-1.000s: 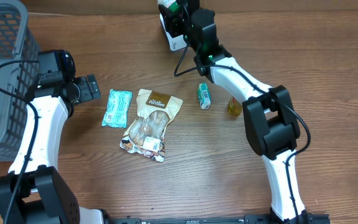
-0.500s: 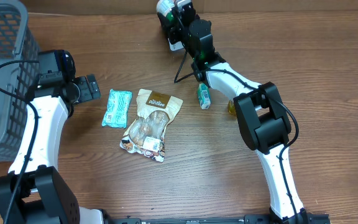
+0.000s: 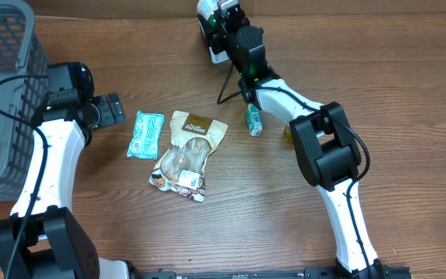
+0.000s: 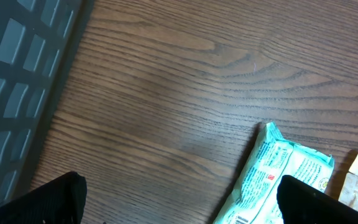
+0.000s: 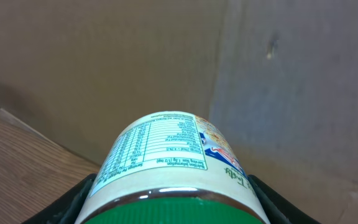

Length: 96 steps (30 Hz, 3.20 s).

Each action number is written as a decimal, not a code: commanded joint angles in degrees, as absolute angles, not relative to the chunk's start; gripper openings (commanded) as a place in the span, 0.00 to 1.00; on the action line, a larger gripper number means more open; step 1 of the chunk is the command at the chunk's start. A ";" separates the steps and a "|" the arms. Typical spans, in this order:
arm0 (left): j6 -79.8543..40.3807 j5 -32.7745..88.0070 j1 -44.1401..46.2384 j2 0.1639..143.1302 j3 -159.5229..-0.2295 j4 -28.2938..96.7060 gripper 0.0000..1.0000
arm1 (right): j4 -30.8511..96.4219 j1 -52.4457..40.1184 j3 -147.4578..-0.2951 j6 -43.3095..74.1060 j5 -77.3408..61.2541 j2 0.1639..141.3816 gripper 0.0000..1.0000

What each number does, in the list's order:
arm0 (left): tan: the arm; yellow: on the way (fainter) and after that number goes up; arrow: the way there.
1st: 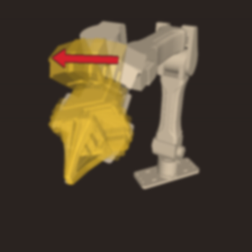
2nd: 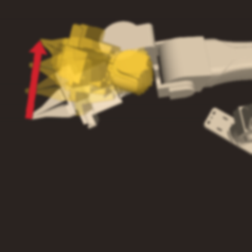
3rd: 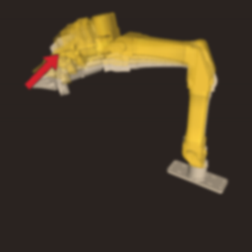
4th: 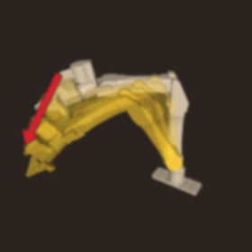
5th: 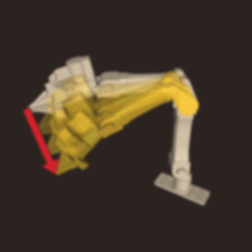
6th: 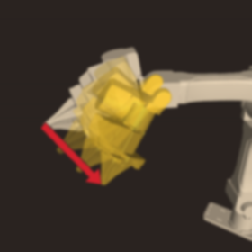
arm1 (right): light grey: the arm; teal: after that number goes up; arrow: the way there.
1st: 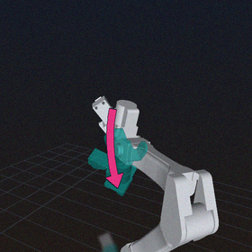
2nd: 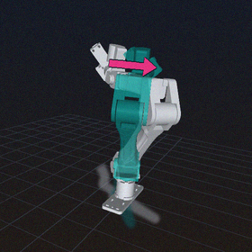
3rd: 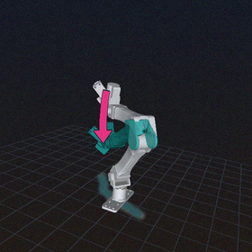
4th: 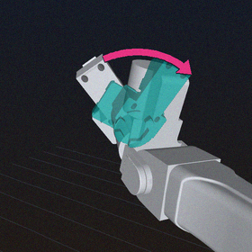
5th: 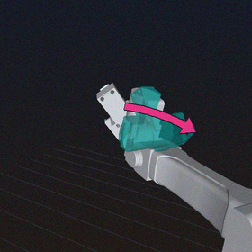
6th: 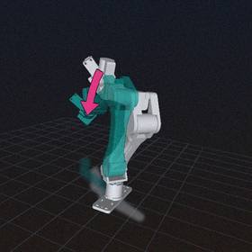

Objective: Scan the item barcode
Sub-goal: 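Carry the jar to the white scanner and hold its label there, then move the jar right and set it upright on the table, release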

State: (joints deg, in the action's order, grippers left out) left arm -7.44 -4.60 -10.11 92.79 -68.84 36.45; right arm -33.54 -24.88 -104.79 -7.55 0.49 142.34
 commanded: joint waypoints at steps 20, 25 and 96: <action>-6.81 -4.86 -9.72 91.94 -70.08 36.40 0.99 | -38.35 -24.62 -106.17 -7.55 1.89 145.29 0.25; -6.81 -4.86 -9.72 91.94 -70.06 36.40 1.00 | -39.79 -24.62 -106.17 -5.26 1.80 140.70 0.29; -6.81 -4.86 -9.72 91.94 -70.08 36.40 0.99 | 52.93 6.46 -71.94 22.74 5.50 105.51 0.54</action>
State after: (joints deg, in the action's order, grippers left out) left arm -7.44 -4.60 -10.11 92.79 -68.95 36.45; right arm 53.41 6.35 -71.92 22.17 5.34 105.71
